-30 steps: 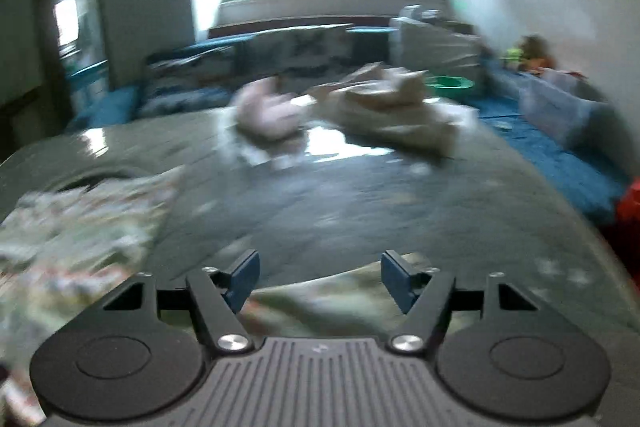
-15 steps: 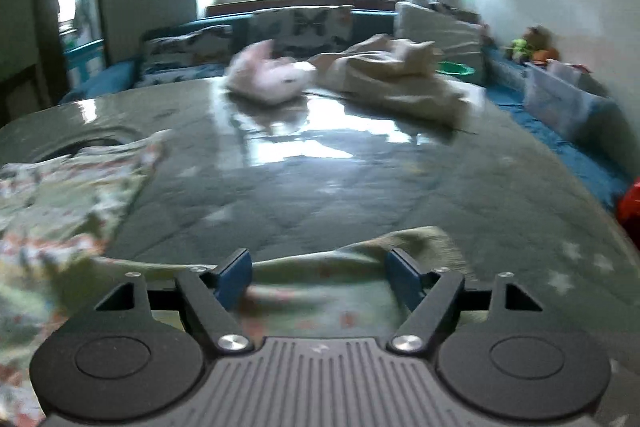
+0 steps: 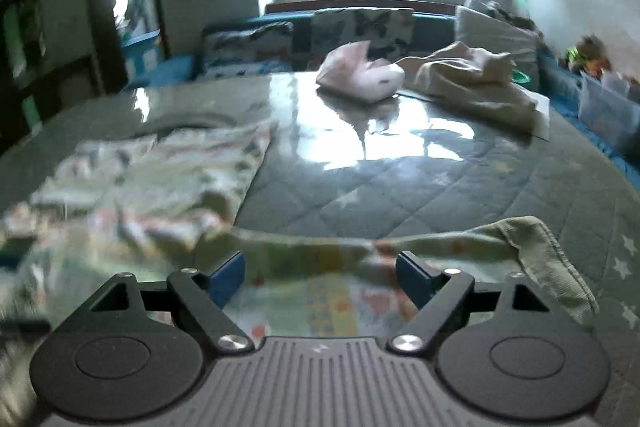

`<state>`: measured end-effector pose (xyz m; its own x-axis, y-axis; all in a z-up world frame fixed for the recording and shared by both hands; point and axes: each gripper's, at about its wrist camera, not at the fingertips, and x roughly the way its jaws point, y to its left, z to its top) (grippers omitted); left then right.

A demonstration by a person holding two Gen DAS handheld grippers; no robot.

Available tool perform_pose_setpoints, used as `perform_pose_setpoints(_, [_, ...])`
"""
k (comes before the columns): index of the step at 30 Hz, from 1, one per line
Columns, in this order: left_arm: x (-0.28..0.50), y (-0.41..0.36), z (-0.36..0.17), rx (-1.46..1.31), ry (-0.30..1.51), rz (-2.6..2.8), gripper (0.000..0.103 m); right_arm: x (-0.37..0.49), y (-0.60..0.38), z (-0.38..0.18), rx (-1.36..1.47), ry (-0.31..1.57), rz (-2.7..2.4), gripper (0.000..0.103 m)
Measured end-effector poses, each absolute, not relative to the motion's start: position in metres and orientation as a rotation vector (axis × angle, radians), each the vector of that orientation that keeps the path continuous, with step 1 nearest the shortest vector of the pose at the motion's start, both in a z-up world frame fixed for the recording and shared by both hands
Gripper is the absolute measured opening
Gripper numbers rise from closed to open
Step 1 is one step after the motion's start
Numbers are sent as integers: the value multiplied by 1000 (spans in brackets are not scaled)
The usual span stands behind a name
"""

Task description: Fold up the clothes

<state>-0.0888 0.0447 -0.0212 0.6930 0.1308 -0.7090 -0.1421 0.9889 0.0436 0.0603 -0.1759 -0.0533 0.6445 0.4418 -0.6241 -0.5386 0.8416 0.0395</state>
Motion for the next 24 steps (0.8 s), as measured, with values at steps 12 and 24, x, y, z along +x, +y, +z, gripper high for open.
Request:
perform_pose_setpoints(12, [-88, 36, -14, 21, 797, 119, 103, 63, -173, -30, -173, 687, 569, 87])
perform_pose_setpoints(24, [-94, 44, -20, -32, 793, 94, 103, 73, -52, -38, -304, 780, 870, 55])
